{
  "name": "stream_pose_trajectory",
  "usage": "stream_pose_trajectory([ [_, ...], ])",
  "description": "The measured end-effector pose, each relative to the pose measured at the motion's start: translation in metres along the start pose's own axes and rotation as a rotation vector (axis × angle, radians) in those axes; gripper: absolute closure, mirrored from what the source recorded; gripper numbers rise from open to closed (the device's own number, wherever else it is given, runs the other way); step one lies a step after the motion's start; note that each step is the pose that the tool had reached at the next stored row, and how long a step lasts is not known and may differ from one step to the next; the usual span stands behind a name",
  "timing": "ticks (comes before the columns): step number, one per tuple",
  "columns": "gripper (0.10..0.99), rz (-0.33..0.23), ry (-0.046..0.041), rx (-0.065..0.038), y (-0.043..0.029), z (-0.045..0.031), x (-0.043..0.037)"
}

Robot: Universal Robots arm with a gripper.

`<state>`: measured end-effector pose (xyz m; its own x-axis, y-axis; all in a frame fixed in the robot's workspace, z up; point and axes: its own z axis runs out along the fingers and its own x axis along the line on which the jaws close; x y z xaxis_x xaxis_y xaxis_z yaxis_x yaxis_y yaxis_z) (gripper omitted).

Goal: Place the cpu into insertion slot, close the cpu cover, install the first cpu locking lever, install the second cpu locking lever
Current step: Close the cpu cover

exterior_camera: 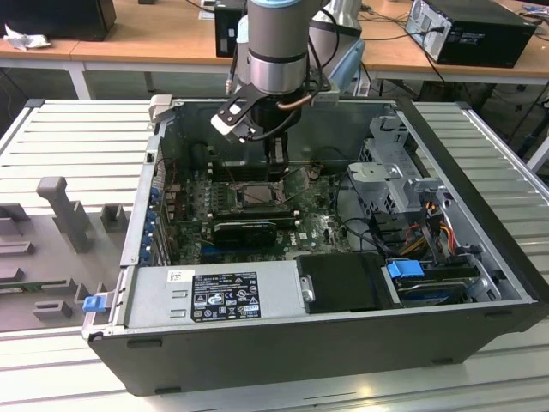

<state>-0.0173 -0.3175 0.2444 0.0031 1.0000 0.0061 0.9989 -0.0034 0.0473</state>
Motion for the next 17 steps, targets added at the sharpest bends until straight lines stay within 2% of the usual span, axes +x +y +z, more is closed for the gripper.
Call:
stream_pose_trajectory([
  [2,0.98,0.0,0.0,0.0,0.0004,-0.0061,0.0],
  [4,0.98,0.0,0.0003,0.0,0.0012,-0.0068,0.0001],
  [5,0.98,0.0,0.0,0.0,0.0043,-0.0067,0.0001],
  [6,0.98,0.0,0.0,0.002,0.0147,-0.0063,0.0001],
  [8,0.98,0.0,-0.0002,0.003,0.0195,-0.0113,0.0001],
  [11,0.98,0.0,0.0001,0.004,0.0267,-0.0116,0.0002],
  [17,0.98,0.0,-0.0003,0.02,0.0582,-0.0101,0.0003],
])
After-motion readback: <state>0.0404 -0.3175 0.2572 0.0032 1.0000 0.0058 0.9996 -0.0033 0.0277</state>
